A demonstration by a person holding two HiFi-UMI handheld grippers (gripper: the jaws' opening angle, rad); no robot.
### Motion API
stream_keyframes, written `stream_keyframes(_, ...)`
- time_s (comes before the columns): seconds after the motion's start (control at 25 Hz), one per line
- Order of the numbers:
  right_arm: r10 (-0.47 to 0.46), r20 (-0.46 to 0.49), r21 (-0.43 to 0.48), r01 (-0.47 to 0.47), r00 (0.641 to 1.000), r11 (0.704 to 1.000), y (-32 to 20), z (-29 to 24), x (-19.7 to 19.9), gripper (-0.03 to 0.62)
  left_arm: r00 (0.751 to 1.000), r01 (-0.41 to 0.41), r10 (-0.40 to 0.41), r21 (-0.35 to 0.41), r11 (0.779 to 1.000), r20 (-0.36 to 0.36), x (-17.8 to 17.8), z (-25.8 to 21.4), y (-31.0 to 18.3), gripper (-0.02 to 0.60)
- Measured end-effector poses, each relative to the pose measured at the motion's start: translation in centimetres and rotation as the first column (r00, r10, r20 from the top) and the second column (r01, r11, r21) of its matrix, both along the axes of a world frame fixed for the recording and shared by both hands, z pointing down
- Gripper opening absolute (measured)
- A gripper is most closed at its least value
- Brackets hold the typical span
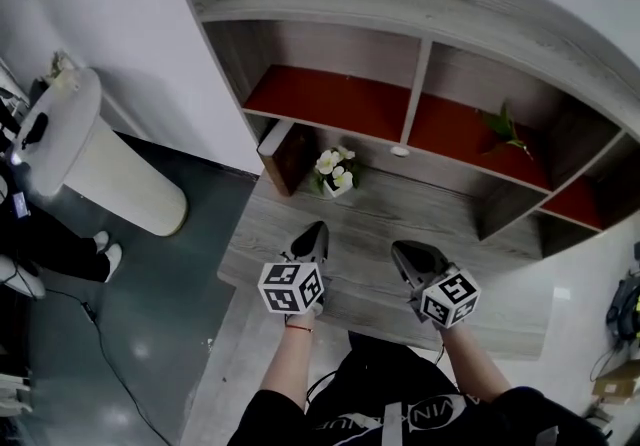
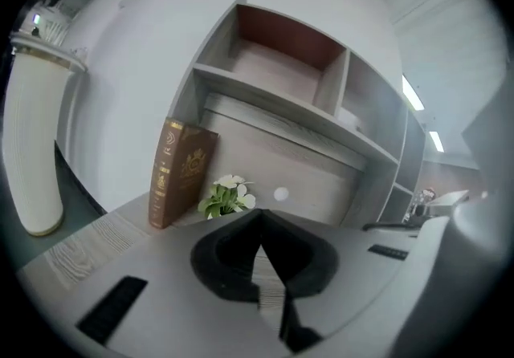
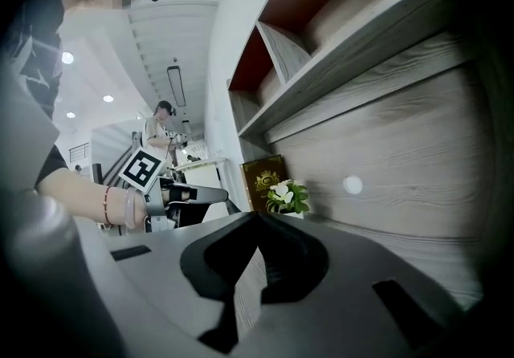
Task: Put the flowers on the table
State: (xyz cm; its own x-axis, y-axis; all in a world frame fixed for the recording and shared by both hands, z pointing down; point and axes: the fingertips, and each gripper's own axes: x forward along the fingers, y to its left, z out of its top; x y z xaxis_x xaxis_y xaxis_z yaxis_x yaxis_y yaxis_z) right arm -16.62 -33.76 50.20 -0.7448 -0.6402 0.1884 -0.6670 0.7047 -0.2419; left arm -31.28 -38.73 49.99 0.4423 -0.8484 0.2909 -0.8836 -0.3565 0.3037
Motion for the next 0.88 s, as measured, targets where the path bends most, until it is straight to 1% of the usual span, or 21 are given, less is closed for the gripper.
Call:
stream_keyframes(0.16,-0.002,0.007,0.029,0.002,1.000,1.000,1.0,-1.2,0.3,0.009,0.998,-0.019,0.017,0.046,0.999,0.059,0.3,-1.7,1.8,0.003)
stream_keyframes(0.28,-0.005,0.011,0.051,0.004,1.000,0.999,1.7,-2.1,0.5,0.009,0.996,-0.022,0.015,0.075,0.997,0.090,0.3,-2.8,3.0,0.003)
stream_keyframes(0.64,-0.006,0.016,0.097,0.004,1.000,0.995,3.6,-4.2,1.1,0.009,0.989,0.003,-0.024,0.139,0.990,0.149,-0.6,-5.0,6.7,0.003)
stream_keyframes(0.88,-0.017,0.017,0.122,0.015,1.000,0.992,4.6,-5.3,1.0,0.009,0.985,0.045,-0.072,0.167,0.985,0.155,-1.7,-5.9,8.8,0.003)
